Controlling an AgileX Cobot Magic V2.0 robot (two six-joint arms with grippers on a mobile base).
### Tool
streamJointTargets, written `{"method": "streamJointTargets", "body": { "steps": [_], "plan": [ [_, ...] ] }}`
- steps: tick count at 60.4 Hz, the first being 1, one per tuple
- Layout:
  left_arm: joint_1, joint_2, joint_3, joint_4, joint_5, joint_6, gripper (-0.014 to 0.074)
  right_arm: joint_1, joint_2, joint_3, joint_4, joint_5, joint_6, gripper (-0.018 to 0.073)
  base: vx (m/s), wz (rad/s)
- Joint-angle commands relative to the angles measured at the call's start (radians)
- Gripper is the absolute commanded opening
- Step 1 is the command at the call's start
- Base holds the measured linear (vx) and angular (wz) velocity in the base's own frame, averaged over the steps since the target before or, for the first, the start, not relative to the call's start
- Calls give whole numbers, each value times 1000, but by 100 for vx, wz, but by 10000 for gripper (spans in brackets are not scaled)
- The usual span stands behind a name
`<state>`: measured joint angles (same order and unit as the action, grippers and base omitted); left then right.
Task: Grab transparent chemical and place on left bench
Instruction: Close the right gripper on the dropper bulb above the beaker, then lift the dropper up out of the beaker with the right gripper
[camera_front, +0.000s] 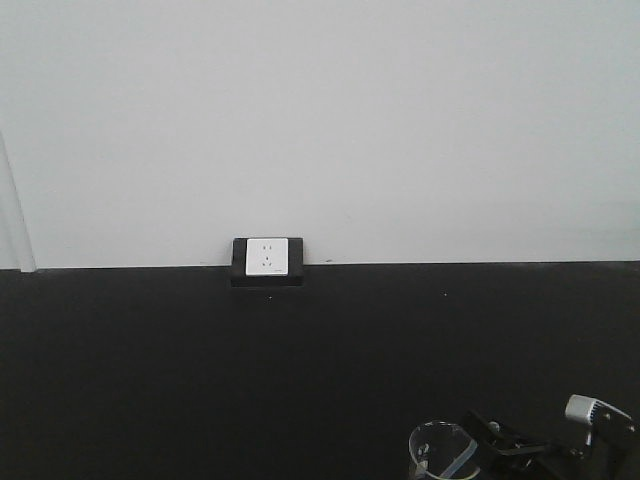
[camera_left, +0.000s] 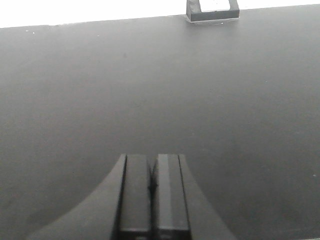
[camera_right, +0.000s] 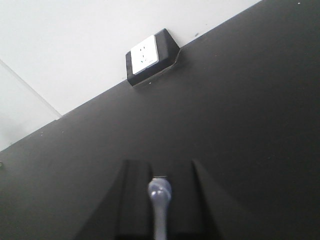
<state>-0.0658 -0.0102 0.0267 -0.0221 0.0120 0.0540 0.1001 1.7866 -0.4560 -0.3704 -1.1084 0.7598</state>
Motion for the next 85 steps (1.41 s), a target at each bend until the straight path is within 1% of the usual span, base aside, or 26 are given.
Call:
{"method": "streamJointTargets", "body": {
  "steps": [1,12,24,30,35,41,48,56,61,69,70,74,81,85],
  "plan": [
    [-2,-19,16,-1,-78,-8,-3,-1,-34,-23,5,-69,-16,-9,0,0],
    [-2,-19,16,-1,-78,-8,-3,-1,-34,-23,3,-71,-47,-6,0,0],
    [-2,-19,16,-1,-78,-8,-3,-1,-61,-23,2,-107,-109,-3,0,0],
    [-2,-19,16,-1,-78,-8,-3,-1,-108,-23,2,-84,-137,-3,0,0],
    [-2,-19,16,-1,-78,-8,-3,-1,-174,-23,0,-24,-161,-3,0,0],
    [-2,-19,16,-1,-78,-8,-3,-1,-266,-23,-10,79,-178,-3,0,0],
    [-2,-19,16,-1,-78,-8,-3,-1,-416,-23,-50,235,-199,-3,0,0],
    [-2,-19,16,-1,-78,-8,-3,-1,-567,-23,-97,375,-198,-3,0,0],
    [-2,-19,16,-1,-78,-8,-3,-1,-674,-23,-130,492,-197,-3,0,0],
    [-2,-19,16,-1,-78,-8,-3,-1,-847,-23,-178,733,-179,-3,0,0],
    [-2,-19,16,-1,-78,-8,-3,-1,-863,-23,-182,745,-177,-3,0,0],
    [-2,-19,16,-1,-78,-8,-3,-1,-934,-23,-187,864,-158,-3,0,0],
    [-2,-19,16,-1,-78,-8,-3,-1,-1029,-22,-189,1017,-134,-3,0,0],
    [-2,-19,16,-1,-78,-8,-3,-1,-1081,-21,-211,1087,-139,-3,0,0]
  ]
}}
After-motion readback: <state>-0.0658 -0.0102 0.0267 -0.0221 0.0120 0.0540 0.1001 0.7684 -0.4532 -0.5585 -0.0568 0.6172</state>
